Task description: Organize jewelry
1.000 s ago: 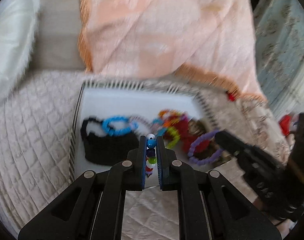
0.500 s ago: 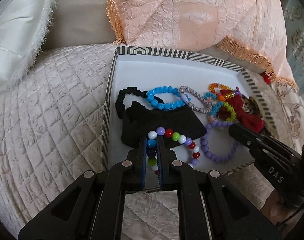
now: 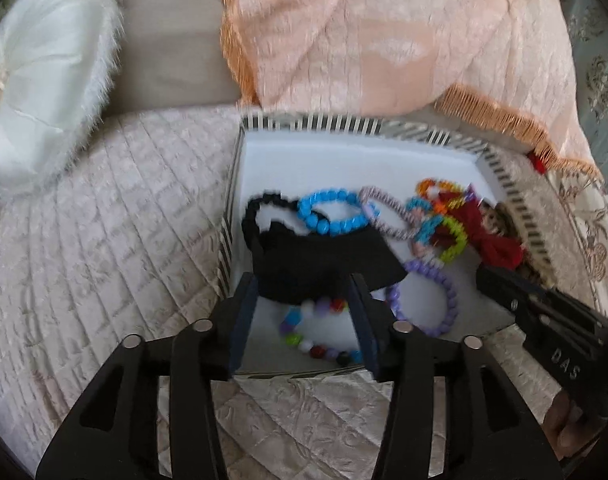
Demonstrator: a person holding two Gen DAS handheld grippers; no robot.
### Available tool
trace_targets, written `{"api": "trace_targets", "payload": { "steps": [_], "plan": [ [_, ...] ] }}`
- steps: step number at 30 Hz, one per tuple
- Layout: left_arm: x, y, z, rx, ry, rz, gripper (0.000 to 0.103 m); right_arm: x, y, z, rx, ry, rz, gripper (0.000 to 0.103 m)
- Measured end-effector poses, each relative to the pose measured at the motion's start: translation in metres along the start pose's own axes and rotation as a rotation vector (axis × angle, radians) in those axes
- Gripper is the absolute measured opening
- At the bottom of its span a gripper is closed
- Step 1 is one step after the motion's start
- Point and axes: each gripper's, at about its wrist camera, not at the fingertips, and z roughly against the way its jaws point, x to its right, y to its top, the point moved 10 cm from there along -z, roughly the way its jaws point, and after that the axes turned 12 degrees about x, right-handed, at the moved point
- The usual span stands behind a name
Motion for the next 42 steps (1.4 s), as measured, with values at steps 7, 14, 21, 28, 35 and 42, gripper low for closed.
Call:
{"api": "trace_targets", "payload": {
  "steps": [7,14,21,28,35,42],
  "plan": [
    [0.025,0.008,0.066,0.138,0.008,-0.111,0.089,0.034,-0.015,0.060,-0.029,-0.160,0.019,0.073],
    [0.042,-0.011,0.110,0.198,0.079,-0.195,0.089,0.044,-0.034,0.102,-0.013,-0.207,0.105,0.074],
    [0.044,-0.022,0.101,0.152,0.071,-0.113,0.092,0.035,-0.042,0.114,0.008,-0.207,0.148,0.075],
    [0.047,-0.027,0.085,0.121,0.068,-0.112,0.103,0.030,-0.042,0.109,0.007,-0.203,0.184,0.075],
    [0.045,-0.028,0.081,0.102,0.059,-0.082,0.103,0.030,-0.040,0.109,0.015,-0.217,0.201,0.075],
    [0.043,-0.034,0.077,0.078,0.036,-0.073,0.103,0.028,-0.040,0.108,0.023,-0.222,0.208,0.075]
  ]
}}
